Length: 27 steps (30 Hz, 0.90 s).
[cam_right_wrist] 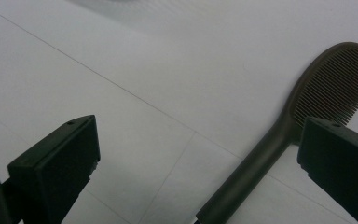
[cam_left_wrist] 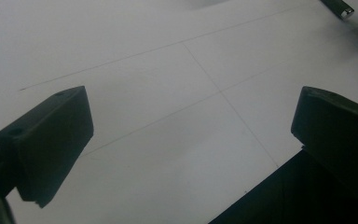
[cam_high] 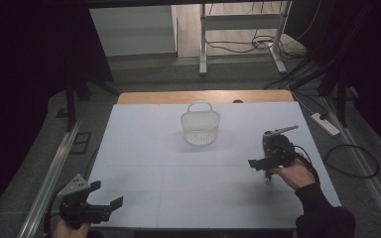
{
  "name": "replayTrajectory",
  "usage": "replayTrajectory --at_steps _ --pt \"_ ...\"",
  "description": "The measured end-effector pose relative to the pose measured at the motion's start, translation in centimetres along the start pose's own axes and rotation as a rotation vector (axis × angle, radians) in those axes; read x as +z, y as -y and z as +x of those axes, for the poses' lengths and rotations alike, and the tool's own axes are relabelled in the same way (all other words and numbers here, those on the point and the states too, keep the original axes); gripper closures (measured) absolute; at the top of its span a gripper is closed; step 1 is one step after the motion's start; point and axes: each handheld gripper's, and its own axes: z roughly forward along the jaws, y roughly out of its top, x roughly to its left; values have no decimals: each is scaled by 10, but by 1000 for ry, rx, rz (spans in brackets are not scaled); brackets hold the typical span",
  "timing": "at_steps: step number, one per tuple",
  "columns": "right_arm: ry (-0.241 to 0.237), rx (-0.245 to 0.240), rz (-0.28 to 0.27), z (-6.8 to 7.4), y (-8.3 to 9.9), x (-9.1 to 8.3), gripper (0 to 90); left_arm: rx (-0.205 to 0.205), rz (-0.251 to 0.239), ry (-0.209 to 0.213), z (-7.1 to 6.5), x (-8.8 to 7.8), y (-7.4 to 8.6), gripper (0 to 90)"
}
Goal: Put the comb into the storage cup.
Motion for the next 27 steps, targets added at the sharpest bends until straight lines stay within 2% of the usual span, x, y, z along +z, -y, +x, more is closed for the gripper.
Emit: replayTrajectory --at_steps 13,15,17,19,22,23,25,27 --pt "-6 -13 47 0 -15 15 0 -2 -2 3 0 0 0 0" --pt "9 -17 66 1 -16 18 2 -2 -1 4 1 0 0 0" --pt "25 -31 74 1 -15 19 72 -2 -1 5 1 0 0 0" --pt "23 -35 64 -1 -15 18 214 -1 -2 5 0 0 0 0" --pt "8 -39 52 -3 -14 14 431 -2 -2 6 1 0 0 0" --pt "1 -41 52 -5 -14 13 471 -2 -1 6 1 0 0 0" --pt "-6 -47 68 -6 -13 13 593 -2 -1 7 0 0 0 0" --pt "-34 -54 80 -8 -13 14 703 -2 -1 7 0 0 0 0"
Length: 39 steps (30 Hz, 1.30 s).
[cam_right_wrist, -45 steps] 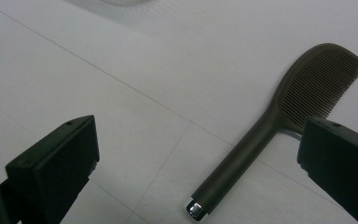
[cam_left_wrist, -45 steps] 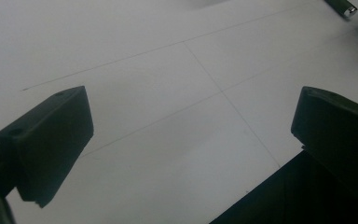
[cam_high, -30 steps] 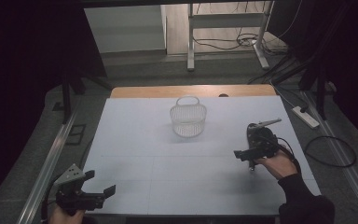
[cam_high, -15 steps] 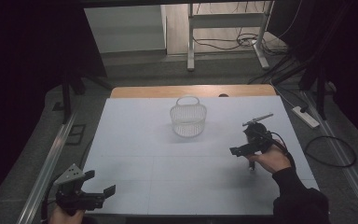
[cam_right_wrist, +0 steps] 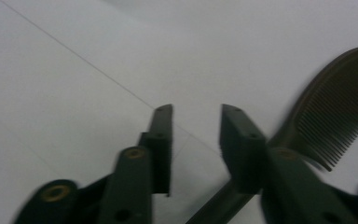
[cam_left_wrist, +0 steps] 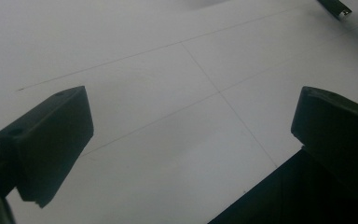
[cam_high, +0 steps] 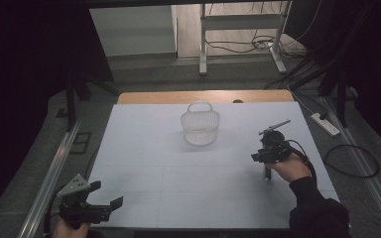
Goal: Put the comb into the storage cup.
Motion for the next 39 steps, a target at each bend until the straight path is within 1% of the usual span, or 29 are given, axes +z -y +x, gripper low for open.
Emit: replayTrajectory --at_steps 2,4,5,10,15,17,28,31,34,39 --pt "-20 -7 2 -2 0 1 807 0 0 1 0 0 0 0" --pt "-27 -9 -5 -3 0 0 893 0 0 1 0 0 0 0" --pt "-26 -13 -13 -4 0 0 893 -1 0 2 0 0 0 0" --pt "1 -36 6 -5 3 5 894 -1 1 3 0 0 0 0" --pt "24 -37 23 -8 8 12 894 -1 -1 5 0 0 0 0" --pt "30 -33 21 -9 11 13 894 -1 -1 6 0 0 0 0" --pt "12 -22 58 -12 24 24 894 0 -1 8 0 0 0 0" --pt "-3 -16 75 -11 27 29 894 2 -2 9 0 0 0 0" --pt "-5 -18 98 -9 30 33 894 4 -3 9 0 0 0 0" --pt "5 -17 124 -8 32 36 894 4 -4 11 0 0 0 0"
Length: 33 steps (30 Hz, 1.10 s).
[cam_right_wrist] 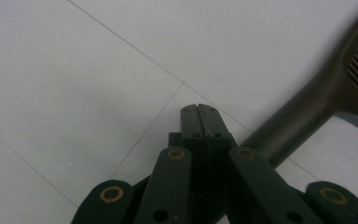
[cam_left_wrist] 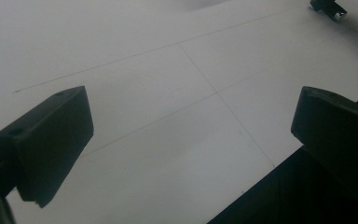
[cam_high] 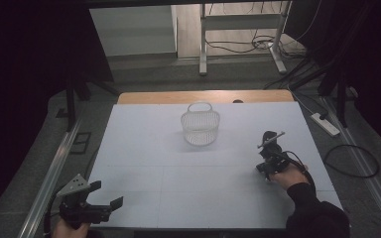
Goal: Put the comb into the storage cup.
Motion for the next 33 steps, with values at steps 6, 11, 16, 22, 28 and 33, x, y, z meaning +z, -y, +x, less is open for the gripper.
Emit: replayTrajectory --at_steps 6,11,16,22,28,33 --pt "-5 18 2 -3 5 -2 894 -1 1 -1 0 0 0 0" --pt "-10 30 4 -6 9 -5 894 -2 1 -1 0 0 0 0" --pt "-18 43 5 -10 13 -7 894 -1 1 -1 0 0 0 0" --pt "-24 59 8 -17 18 -9 894 -1 1 -2 0 0 0 0" --pt "-20 69 2 -24 23 -12 893 -3 1 -1 0 1 0 0" --pt "-19 82 3 -27 25 -13 894 -2 2 -1 0 1 -1 0"
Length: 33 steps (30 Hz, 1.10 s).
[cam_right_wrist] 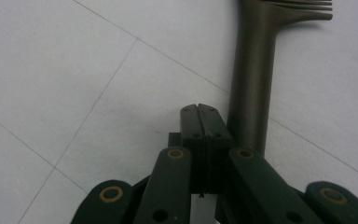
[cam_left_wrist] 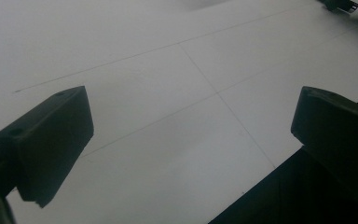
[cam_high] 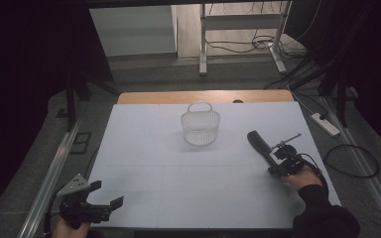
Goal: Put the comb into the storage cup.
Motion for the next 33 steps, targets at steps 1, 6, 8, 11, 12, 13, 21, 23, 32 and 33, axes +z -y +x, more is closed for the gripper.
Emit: replayTrajectory --at_steps 1,6,8,11,12,13,21,23,32,33 --pt "1 -5 -1 0 0 0 894 0 0 0 0 0 0 0" --pt "9 -10 3 2 0 0 893 -1 -1 2 0 0 0 0" --pt "5 -14 -5 3 -1 -2 893 -1 -1 1 0 0 0 0" --pt "2 -29 -42 7 -3 -9 891 -1 0 0 0 0 0 0" --pt "2 -32 -53 8 -4 -11 886 0 1 0 0 0 0 0" --pt "5 -34 -63 10 -5 -14 879 0 1 0 0 0 0 0" --pt "31 -57 -125 17 -11 -26 743 -1 2 1 0 0 0 0" --pt "39 -54 -132 17 -11 -26 684 -1 2 1 0 0 0 0" --pt "95 -23 -148 13 -14 -30 410 -1 4 1 0 0 0 0" --pt "103 -21 -149 13 -14 -31 384 -1 5 0 0 0 0 0"
